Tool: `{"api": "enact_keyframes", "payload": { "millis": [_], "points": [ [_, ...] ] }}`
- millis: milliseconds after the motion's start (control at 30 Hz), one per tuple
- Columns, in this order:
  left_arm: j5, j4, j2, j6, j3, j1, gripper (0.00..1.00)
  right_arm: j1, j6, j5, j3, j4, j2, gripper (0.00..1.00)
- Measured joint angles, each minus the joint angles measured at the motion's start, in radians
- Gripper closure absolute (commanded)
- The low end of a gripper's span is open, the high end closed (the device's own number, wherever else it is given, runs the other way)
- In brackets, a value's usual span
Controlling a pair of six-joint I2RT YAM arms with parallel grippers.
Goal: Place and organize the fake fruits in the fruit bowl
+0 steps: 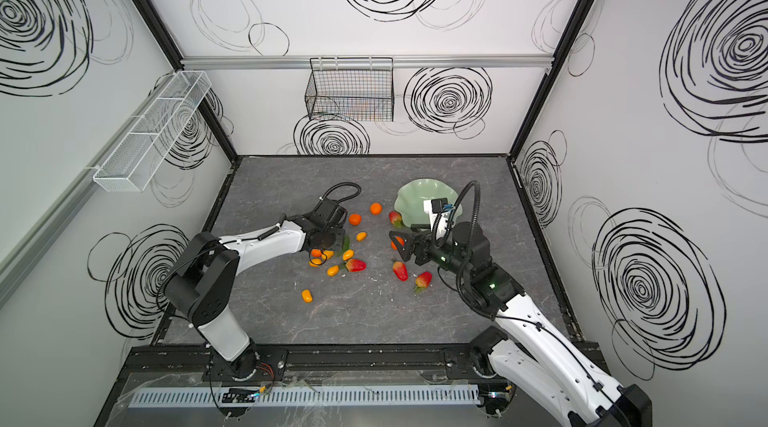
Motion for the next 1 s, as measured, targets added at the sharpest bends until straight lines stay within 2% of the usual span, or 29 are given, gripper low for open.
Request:
{"api": "enact_keyframes", "payload": {
  "millis": [267,400,667,767,833,1000],
  "points": [
    [-0.012,-0.027,0.039,0.003,0.058,0.000,0.58,0.000,0.001,-0.006,0.000,0.002,0.007,0.11],
    [-0.011,-0.034,0.040,0.003,0.058,0.000,0.57,0.000,0.001,-0.006,0.000,0.002,0.007,0.11],
    [0.008,-0.024,0.053,0.005,0.054,0.002,0.64,0.000,-0.003,-0.006,0.000,0.002,0.016,0.11],
    [0.027,-0.014,0.056,0.006,0.047,0.002,0.56,0.000,-0.006,-0.007,0.000,0.002,0.021,0.11],
    [0.033,-0.005,0.056,0.006,0.037,0.002,0.47,0.000,-0.006,-0.007,0.000,0.002,0.023,0.11],
    [0.035,-0.001,0.064,0.007,0.023,0.002,0.44,0.000,-0.006,-0.008,0.000,0.003,0.029,0.11]
  ]
}}
